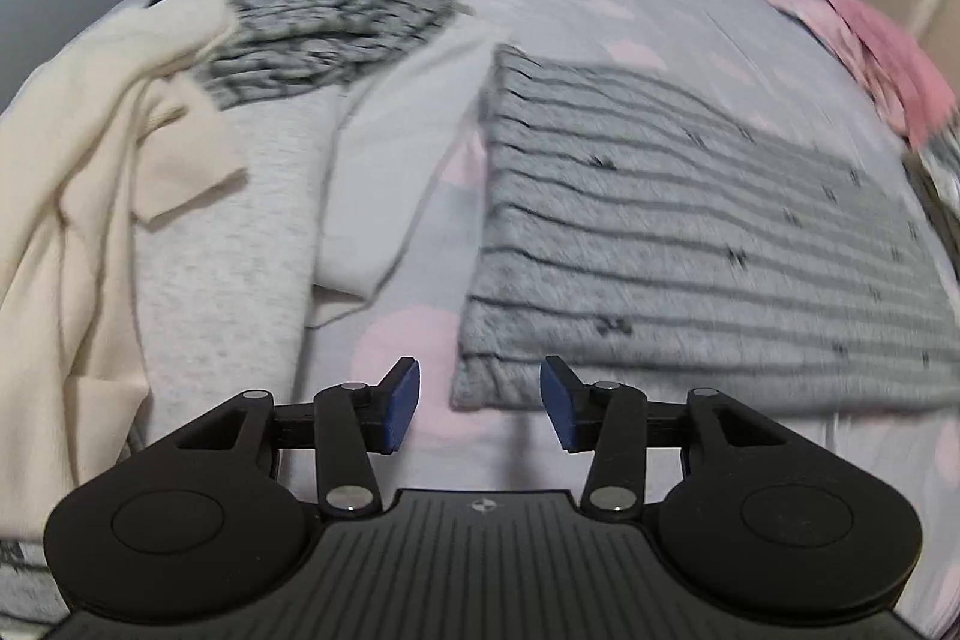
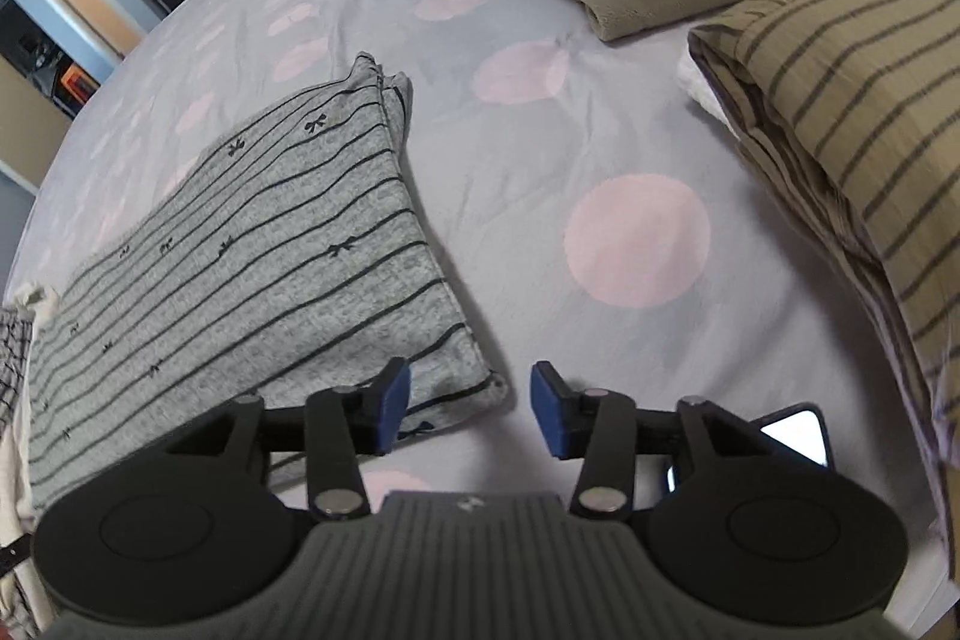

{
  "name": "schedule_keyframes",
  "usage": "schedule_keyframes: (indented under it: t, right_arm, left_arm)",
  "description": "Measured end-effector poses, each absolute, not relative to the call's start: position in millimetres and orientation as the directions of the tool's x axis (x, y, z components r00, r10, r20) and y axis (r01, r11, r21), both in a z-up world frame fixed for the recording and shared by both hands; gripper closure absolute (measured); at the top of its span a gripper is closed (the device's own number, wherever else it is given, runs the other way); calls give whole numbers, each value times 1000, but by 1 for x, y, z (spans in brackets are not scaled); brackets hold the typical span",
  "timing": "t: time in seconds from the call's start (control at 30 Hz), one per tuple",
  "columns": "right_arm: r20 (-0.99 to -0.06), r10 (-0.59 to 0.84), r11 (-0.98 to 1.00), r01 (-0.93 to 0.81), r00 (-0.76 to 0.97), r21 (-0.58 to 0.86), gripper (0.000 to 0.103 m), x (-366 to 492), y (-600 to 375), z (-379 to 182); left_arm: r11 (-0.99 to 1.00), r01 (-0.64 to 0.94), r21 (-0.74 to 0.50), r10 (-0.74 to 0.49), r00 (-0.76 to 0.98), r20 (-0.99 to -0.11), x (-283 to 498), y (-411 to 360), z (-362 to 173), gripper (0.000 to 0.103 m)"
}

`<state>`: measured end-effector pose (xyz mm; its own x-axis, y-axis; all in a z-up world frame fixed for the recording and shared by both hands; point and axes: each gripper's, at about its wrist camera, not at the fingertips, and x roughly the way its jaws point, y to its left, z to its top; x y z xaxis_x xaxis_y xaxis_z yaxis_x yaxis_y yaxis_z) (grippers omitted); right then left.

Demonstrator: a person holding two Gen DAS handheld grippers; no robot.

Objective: Fold clothes

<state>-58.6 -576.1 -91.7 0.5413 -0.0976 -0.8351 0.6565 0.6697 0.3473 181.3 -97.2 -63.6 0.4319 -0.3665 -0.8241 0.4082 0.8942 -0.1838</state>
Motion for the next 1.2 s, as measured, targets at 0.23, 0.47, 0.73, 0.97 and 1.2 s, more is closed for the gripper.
schedule_keyframes:
  t: [0.23, 0.47, 0.73, 0.97, 1.2]
  right_arm:
    - [-850, -22, 619, 675, 526, 402, 44, -52, -578, -106]
    - [-872, 15, 600, 693, 489, 399, 43, -42, -577, -125]
    - [-883, -1, 684, 644, 469, 341, 61, -18, -564, -124]
    - [-881, -32, 745, 599, 471, 294, 93, -7, -552, -117]
    - [-891, -88, 771, 597, 446, 222, 95, -1, -542, -106]
  left_arm:
    - [916, 259, -307, -387, 366, -846, 206, -90, -80, 53]
    - [922, 240, -305, -374, 338, -864, 215, -101, -98, 48]
    - [919, 323, -226, -338, 350, -873, 210, -130, -101, 60]
    - [910, 375, -178, -322, 365, -874, 206, -144, -96, 85]
    - [910, 400, -107, -278, 398, -875, 202, -153, -79, 94]
